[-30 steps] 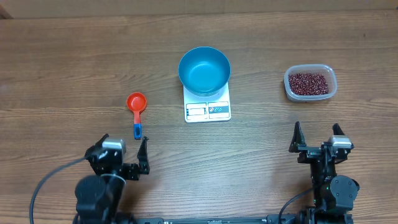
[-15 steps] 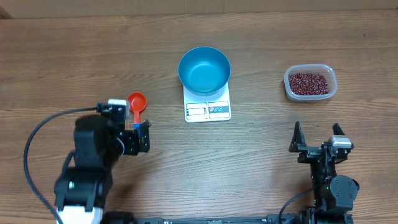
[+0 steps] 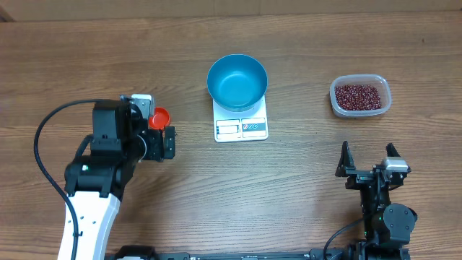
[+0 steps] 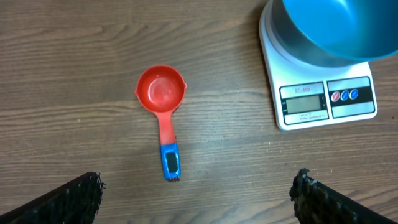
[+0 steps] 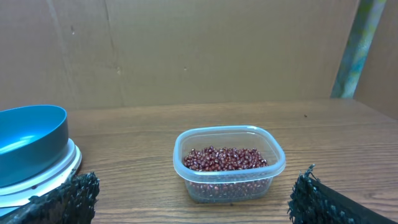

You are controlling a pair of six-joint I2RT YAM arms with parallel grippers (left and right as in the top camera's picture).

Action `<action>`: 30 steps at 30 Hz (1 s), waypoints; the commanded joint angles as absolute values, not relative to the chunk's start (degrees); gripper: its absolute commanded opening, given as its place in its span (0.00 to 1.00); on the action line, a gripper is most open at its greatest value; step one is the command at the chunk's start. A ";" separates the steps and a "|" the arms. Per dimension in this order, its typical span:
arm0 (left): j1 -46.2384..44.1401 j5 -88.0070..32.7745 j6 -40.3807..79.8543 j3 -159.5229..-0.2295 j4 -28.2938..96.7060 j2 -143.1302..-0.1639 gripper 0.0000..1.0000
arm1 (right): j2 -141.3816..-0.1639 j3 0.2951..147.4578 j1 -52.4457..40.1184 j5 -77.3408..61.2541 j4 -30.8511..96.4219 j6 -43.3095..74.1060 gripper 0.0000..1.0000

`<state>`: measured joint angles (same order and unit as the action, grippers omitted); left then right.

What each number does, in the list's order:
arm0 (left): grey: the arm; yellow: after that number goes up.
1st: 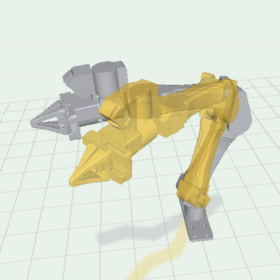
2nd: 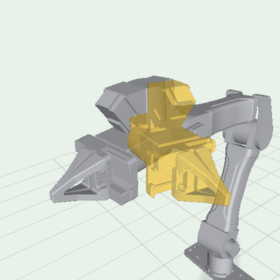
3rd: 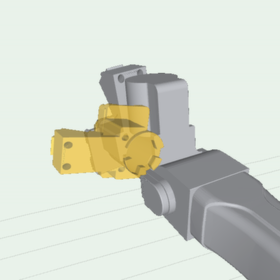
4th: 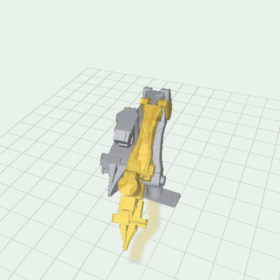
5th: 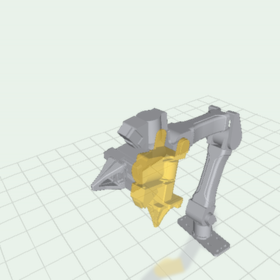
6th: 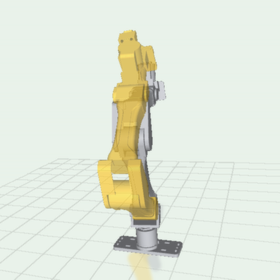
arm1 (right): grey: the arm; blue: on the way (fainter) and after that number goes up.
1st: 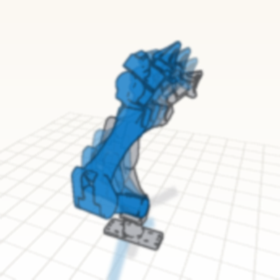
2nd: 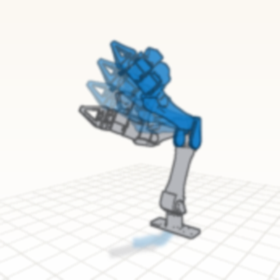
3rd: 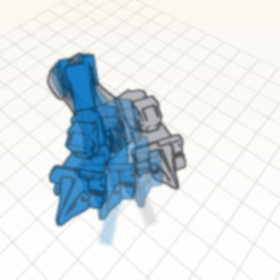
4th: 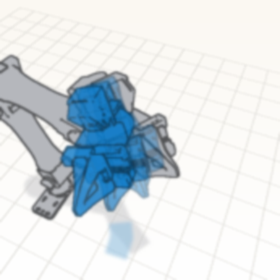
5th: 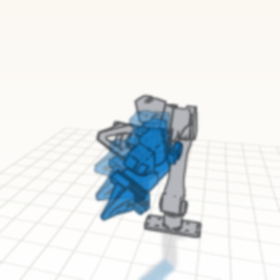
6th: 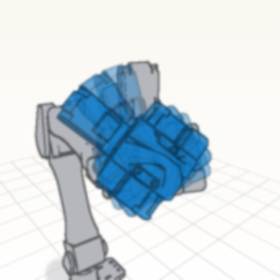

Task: Scoop item into bowl and weigh 150g on scale
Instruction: 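Move the left gripper forward over the red scoop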

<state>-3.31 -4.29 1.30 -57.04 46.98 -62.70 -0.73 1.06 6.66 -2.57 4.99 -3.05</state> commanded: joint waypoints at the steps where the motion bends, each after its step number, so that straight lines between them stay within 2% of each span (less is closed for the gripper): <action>1: -3.36 -5.15 1.30 -61.36 48.01 -64.73 0.99 | -0.16 0.47 6.33 -2.22 4.69 -3.09 1.00; 16: 0.10 -7.64 -1.85 -72.31 56.82 -72.71 1.00 | -0.16 0.47 6.33 -2.22 4.69 -3.09 1.00; 30: 0.84 -9.06 -4.86 -75.29 59.66 -77.52 0.99 | -0.16 0.47 6.33 -2.22 4.69 -3.09 1.00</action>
<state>0.54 -7.94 -2.85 -72.31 58.63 -75.79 -0.73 1.06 6.66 -2.55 4.99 -3.05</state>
